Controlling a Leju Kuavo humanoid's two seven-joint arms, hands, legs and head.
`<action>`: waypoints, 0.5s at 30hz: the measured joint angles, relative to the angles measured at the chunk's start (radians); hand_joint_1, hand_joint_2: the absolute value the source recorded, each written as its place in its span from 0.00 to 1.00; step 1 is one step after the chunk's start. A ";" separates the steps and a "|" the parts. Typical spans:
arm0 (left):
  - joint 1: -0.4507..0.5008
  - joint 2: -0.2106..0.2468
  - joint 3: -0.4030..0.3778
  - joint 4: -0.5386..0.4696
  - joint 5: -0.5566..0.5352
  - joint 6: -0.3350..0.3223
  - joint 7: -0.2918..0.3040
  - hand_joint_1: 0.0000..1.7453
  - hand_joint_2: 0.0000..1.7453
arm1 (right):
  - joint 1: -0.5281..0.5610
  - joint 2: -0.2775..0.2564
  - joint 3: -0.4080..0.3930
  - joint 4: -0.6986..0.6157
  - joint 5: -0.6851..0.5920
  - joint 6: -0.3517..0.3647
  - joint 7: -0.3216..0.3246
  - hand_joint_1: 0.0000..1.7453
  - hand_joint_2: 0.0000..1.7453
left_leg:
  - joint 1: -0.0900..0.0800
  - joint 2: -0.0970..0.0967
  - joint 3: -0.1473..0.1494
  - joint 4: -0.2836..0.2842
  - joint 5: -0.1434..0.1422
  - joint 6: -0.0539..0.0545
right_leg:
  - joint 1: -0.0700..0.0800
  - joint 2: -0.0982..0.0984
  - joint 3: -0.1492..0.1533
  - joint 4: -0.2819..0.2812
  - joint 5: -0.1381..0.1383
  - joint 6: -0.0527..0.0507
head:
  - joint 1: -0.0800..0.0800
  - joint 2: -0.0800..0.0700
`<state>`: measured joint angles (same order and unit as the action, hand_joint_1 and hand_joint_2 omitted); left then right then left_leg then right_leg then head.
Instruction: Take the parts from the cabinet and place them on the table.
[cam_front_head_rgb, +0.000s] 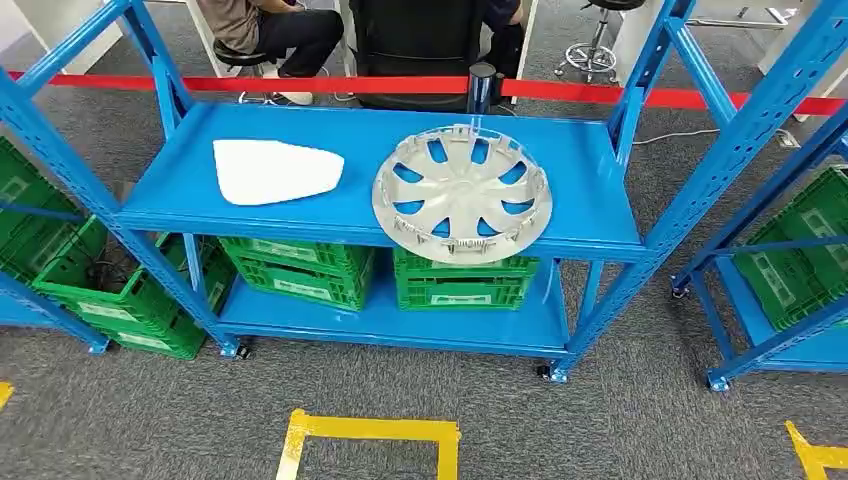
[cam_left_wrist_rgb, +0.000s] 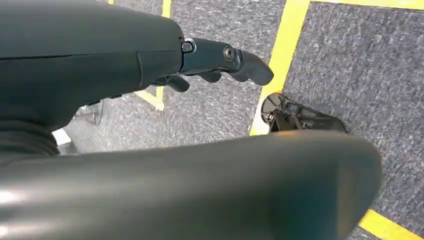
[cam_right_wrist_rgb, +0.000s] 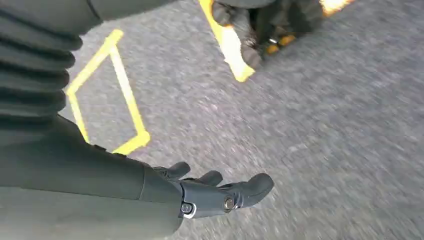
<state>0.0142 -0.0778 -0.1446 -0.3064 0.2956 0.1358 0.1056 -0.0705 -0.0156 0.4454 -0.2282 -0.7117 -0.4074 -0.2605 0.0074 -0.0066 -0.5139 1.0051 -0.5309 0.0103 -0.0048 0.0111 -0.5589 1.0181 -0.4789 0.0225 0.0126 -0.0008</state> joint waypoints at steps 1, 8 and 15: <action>-0.006 -0.003 -0.010 0.007 0.013 0.007 0.003 0.00 0.00 | -0.020 -0.010 0.023 0.012 -0.034 -0.018 -0.029 0.00 0.00 | 0.000 0.000 0.000 0.000 0.000 0.000 | 0.000 0.000 0.001 0.000 0.000 0.000 | 0.000 0.000; -0.021 -0.014 -0.042 0.026 0.050 0.029 0.009 0.00 0.00 | -0.057 -0.036 0.046 -0.019 -0.046 -0.078 -0.071 0.00 1.00 | -0.001 0.000 0.002 0.000 0.001 0.001 | -0.001 -0.001 0.003 0.000 0.001 0.001 | 0.005 0.000; -0.032 -0.019 -0.068 0.040 0.068 0.038 0.009 0.00 0.00 | -0.044 -0.032 0.007 -0.164 0.113 -0.104 -0.049 0.00 1.00 | -0.001 0.001 0.003 0.000 0.001 0.001 | -0.001 0.000 0.003 0.000 0.001 0.001 | 0.001 0.000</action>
<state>-0.0177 -0.0969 -0.2121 -0.2659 0.3632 0.1736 0.1148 -0.1142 -0.0473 0.4520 -0.3923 -0.5992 -0.5116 -0.3090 0.0068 -0.0061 -0.5113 1.0052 -0.5302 0.0110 -0.0054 0.0111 -0.5555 1.0179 -0.4780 0.0239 0.0133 -0.0008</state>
